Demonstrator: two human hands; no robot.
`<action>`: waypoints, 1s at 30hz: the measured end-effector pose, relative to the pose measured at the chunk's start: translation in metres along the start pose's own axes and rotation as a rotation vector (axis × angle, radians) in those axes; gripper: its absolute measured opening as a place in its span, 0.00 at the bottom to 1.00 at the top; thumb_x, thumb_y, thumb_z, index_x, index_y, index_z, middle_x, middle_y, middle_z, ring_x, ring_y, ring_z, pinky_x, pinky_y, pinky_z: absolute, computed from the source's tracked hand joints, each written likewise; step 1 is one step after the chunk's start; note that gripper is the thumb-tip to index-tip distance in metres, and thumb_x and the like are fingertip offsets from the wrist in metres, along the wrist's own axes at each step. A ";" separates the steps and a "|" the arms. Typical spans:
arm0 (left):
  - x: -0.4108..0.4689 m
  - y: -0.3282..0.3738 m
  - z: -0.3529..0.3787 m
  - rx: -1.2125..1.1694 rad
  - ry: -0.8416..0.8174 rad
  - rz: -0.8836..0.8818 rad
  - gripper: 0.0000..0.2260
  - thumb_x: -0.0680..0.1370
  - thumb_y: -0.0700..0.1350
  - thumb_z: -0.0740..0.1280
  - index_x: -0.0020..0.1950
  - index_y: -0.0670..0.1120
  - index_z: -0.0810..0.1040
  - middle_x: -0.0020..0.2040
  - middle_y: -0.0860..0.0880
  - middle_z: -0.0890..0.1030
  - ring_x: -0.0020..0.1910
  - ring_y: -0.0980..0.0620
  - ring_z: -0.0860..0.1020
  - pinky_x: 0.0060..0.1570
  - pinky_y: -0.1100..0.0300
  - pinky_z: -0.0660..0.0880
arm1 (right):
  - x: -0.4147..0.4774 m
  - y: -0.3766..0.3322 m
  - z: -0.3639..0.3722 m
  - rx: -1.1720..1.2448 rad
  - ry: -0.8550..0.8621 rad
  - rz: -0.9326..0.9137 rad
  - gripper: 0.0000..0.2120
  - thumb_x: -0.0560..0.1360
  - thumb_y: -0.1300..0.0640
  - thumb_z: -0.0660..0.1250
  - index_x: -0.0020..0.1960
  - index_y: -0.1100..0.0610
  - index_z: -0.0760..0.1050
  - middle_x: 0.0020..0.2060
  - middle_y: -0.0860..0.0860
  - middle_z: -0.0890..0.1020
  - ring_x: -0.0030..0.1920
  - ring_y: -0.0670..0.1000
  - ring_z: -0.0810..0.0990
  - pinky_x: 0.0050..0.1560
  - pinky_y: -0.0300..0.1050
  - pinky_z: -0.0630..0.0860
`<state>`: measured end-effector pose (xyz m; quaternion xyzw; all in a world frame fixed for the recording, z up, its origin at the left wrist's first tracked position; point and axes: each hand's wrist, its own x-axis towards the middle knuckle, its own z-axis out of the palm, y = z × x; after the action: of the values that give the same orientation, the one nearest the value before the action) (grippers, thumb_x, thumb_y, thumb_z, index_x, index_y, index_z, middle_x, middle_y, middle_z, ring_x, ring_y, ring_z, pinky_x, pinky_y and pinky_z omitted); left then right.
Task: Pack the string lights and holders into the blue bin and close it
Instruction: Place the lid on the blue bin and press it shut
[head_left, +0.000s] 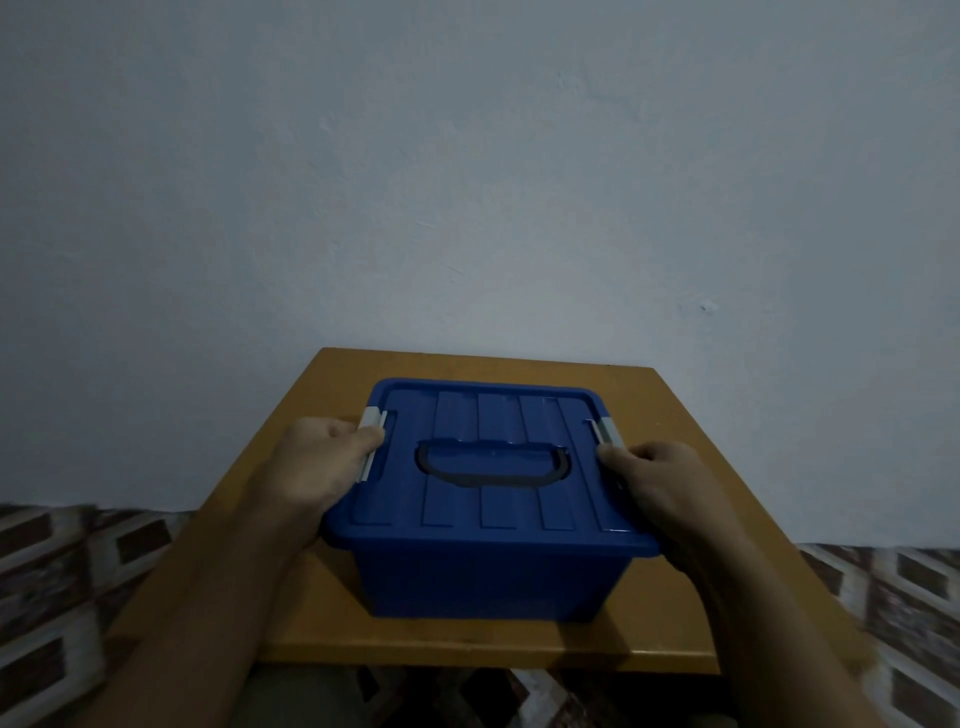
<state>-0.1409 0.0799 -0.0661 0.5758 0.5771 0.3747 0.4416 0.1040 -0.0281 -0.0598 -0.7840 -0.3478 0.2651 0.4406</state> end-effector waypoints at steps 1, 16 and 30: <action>0.001 -0.002 0.000 0.130 0.006 0.059 0.09 0.81 0.47 0.66 0.46 0.43 0.80 0.43 0.45 0.83 0.40 0.46 0.81 0.39 0.54 0.78 | -0.001 0.000 0.001 -0.092 0.046 -0.052 0.13 0.81 0.49 0.64 0.48 0.60 0.77 0.42 0.55 0.83 0.36 0.51 0.80 0.29 0.44 0.76; -0.033 0.007 0.035 0.969 -0.208 0.416 0.30 0.83 0.62 0.45 0.81 0.47 0.50 0.82 0.49 0.47 0.81 0.51 0.44 0.79 0.47 0.43 | -0.033 -0.010 0.031 -0.822 -0.057 -0.475 0.26 0.83 0.40 0.48 0.78 0.49 0.59 0.79 0.49 0.60 0.79 0.51 0.56 0.78 0.59 0.52; -0.013 0.007 0.039 0.926 -0.157 0.534 0.27 0.83 0.61 0.48 0.80 0.53 0.56 0.81 0.55 0.55 0.80 0.53 0.50 0.78 0.47 0.48 | -0.015 -0.011 0.038 -0.804 0.009 -0.540 0.26 0.81 0.38 0.50 0.77 0.46 0.62 0.77 0.44 0.65 0.78 0.47 0.60 0.77 0.59 0.57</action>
<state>-0.1028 0.0646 -0.0716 0.8631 0.4809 0.1362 0.0730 0.0637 -0.0158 -0.0663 -0.7748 -0.6120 -0.0174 0.1574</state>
